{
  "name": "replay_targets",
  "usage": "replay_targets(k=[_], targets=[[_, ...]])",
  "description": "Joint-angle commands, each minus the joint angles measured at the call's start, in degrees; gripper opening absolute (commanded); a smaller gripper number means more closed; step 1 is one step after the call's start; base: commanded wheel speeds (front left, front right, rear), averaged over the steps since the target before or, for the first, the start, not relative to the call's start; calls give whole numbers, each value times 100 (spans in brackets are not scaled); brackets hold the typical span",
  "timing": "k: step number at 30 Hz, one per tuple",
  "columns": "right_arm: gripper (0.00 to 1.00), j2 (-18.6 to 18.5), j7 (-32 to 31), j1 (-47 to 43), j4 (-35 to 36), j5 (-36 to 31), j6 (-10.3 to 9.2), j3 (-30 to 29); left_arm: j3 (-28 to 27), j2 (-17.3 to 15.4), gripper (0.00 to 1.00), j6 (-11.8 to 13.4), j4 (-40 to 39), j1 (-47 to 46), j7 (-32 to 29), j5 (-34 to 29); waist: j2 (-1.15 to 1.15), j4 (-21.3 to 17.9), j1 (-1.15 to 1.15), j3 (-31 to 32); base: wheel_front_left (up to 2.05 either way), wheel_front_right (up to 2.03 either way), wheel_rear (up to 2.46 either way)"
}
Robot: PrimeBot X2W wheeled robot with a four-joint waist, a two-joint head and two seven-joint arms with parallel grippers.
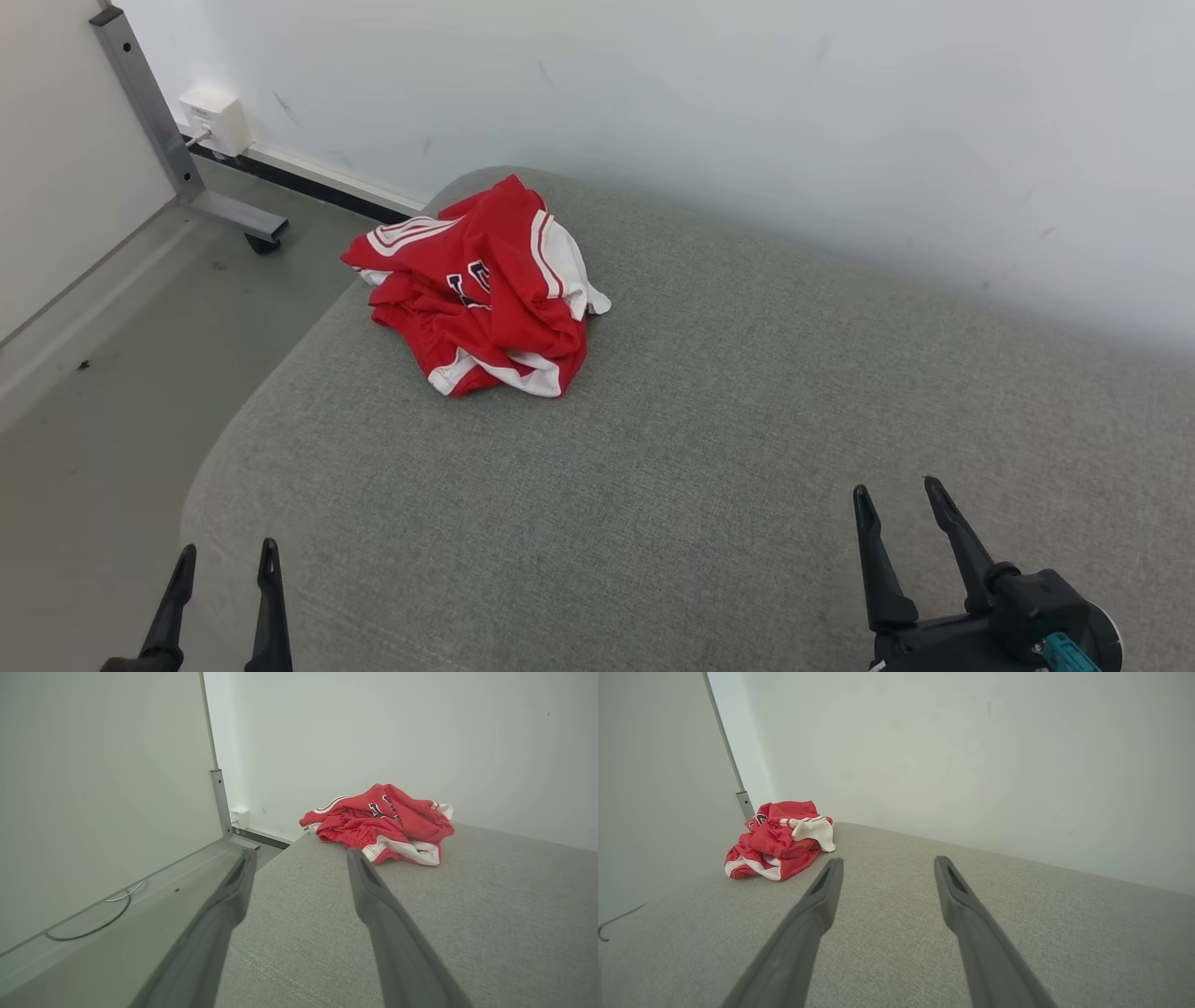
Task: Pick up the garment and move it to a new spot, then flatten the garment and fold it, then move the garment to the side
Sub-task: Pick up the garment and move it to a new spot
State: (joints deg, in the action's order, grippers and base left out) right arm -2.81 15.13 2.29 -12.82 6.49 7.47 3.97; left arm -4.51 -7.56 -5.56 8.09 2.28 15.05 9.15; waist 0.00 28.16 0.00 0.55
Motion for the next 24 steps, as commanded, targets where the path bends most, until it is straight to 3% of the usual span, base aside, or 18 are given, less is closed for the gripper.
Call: replay_targets(k=[1,9,19,24], targets=[[100,-14,4,0,9,-22,6,-41,-1,-15,100,-11,29,-92,20,-21,0,-20,0,-11,0,0,0],[100,-27,5,267,158,-313,5,-185,-197,-277,100,-50,229,-1195,20,241,0,-814,0,-700,0,0,0],[100,-271,4,809,573,-529,5,-729,-391,-882,100,-123,775,-3497,-226,670,0,-1876,0,-2119,0,0,0],[100,-265,5,852,769,-569,5,-972,-437,-1141,100,-137,1015,-4191,-472,770,0,-2221,0,-2470,0,0,0]])
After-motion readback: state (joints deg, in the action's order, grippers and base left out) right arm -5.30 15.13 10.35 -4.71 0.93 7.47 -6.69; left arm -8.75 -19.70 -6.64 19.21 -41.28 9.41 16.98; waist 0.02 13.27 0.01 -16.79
